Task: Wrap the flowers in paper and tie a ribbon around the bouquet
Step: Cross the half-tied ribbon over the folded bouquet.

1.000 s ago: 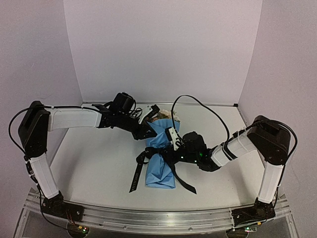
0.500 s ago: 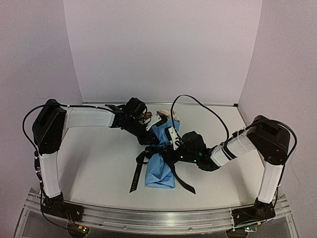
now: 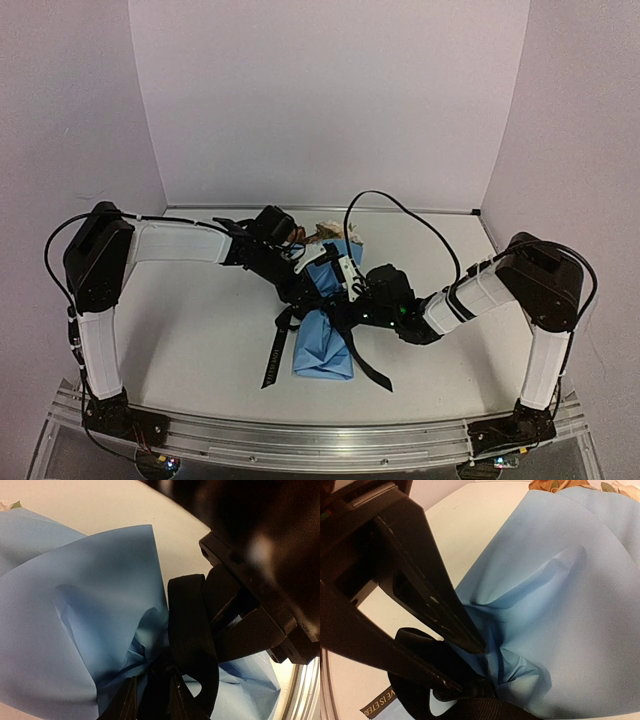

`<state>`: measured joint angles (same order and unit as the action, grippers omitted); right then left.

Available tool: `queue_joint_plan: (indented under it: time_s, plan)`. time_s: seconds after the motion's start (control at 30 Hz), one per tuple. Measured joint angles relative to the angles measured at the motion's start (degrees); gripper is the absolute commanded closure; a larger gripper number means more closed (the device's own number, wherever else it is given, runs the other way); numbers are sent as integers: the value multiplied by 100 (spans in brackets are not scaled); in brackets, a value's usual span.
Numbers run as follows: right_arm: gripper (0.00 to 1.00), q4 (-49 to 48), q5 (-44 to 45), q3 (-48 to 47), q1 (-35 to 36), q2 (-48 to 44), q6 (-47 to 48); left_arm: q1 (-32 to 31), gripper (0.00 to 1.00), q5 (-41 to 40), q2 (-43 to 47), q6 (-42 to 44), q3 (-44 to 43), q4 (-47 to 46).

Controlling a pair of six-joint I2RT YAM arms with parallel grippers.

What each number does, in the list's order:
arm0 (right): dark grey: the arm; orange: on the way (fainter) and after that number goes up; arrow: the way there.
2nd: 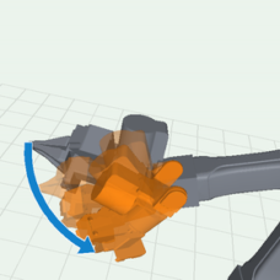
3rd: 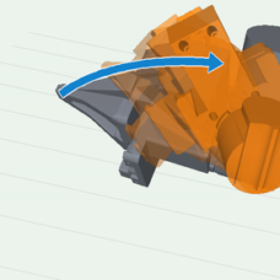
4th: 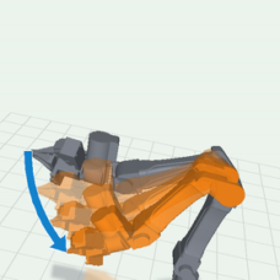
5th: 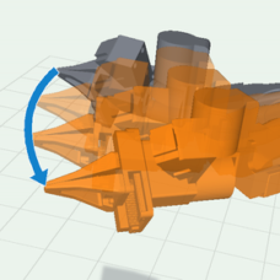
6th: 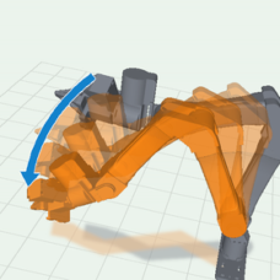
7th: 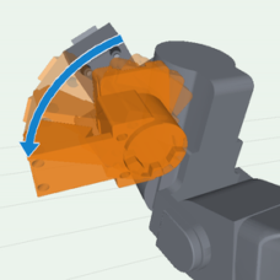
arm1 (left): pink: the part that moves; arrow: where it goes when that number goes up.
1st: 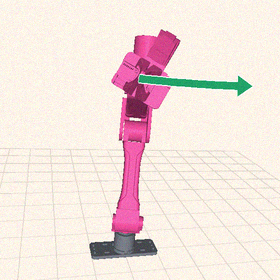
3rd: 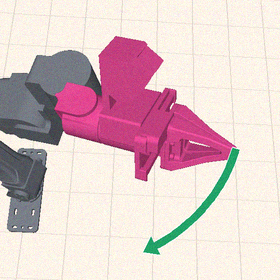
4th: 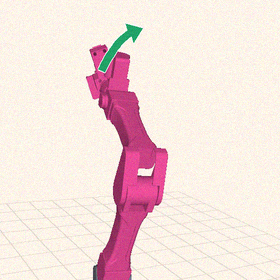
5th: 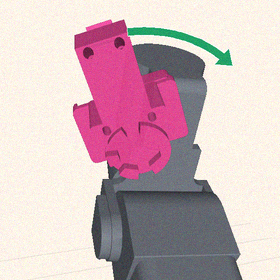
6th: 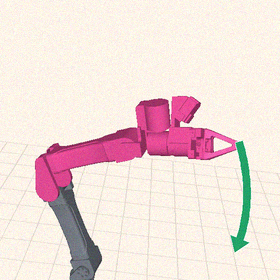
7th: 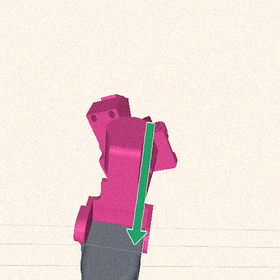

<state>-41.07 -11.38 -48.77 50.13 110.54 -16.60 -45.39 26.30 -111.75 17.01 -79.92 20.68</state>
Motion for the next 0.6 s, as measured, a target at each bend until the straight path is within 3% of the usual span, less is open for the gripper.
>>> queue_joint_plan:
  time_s: [0.6]
  plan:
    - [100,11,-27,-30,0,2,9,-5,62,66,78,-43,246,-337]
